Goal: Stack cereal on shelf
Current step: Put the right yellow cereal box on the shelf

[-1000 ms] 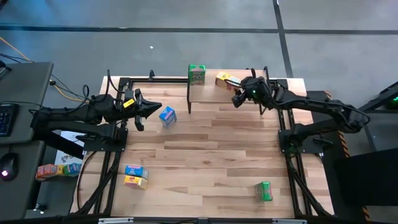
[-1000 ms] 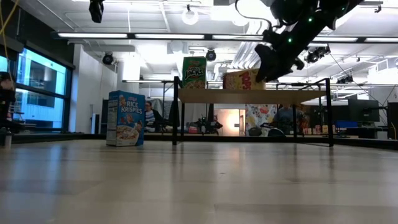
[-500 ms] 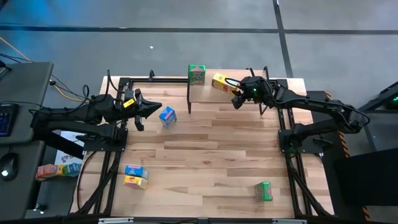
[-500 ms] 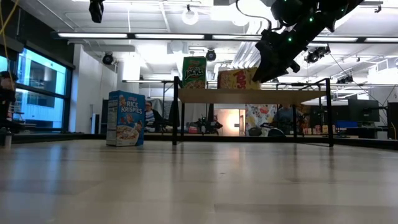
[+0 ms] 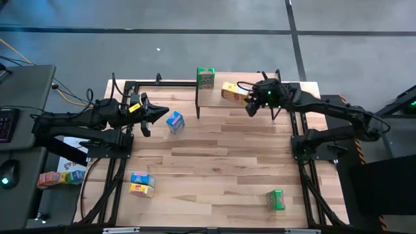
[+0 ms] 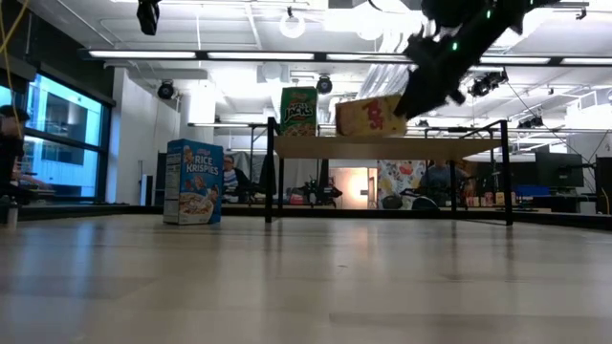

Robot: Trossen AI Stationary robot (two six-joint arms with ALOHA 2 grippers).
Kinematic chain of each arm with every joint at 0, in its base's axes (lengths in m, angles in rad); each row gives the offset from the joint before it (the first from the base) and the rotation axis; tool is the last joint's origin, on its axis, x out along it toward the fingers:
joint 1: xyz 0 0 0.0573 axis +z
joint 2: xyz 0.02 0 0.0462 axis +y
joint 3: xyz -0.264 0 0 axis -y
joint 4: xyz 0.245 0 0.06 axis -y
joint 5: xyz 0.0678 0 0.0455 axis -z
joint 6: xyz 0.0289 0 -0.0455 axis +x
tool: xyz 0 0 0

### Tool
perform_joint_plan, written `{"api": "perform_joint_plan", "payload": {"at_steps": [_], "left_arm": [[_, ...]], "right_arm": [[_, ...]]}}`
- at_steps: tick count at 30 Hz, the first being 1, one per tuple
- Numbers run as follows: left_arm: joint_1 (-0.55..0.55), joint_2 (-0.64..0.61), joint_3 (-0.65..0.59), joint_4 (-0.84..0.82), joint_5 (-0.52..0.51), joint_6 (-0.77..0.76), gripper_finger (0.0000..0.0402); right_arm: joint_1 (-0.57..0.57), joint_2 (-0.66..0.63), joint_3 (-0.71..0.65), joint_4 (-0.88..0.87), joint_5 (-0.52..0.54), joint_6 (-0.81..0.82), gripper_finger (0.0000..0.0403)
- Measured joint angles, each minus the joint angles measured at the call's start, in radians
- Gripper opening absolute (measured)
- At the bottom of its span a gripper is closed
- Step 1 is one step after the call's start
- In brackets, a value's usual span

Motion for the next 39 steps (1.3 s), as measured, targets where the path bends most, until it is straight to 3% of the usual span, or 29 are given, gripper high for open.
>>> {"api": "perform_joint_plan", "payload": {"at_steps": [4,11,16,22,31,35,39], "left_arm": [[0.000,0.000,0.000,0.000,0.000,0.003,0.0001],[0.000,0.000,0.000,0.000,0.000,0.003,0.0001],[0.000,0.000,0.000,0.000,0.000,0.003,0.0001],[0.000,0.000,0.000,-0.001,0.000,0.003,0.0001],[0.000,0.000,0.000,-0.001,0.003,0.003,0.0001],[0.000,0.000,0.000,-0.001,0.003,0.003,0.0001],[0.000,0.000,0.000,0.000,0.003,0.003,0.0001]], "right_arm": [[-0.002,0.013,0.190,-0.263,0.028,-0.040,0.0133],[-0.002,0.117,0.515,-0.566,0.045,-0.035,0.0133],[-0.002,0.243,0.701,-0.691,0.097,-0.009,0.0133],[-0.002,0.355,0.787,-0.706,0.128,-0.061,0.0133],[0.051,0.265,0.770,-0.817,0.004,0.054,0.0133],[0.167,0.127,0.615,-0.817,-0.017,0.190,0.0133],[0.304,-0.035,0.425,-0.794,-0.046,0.436,0.0133]]}}
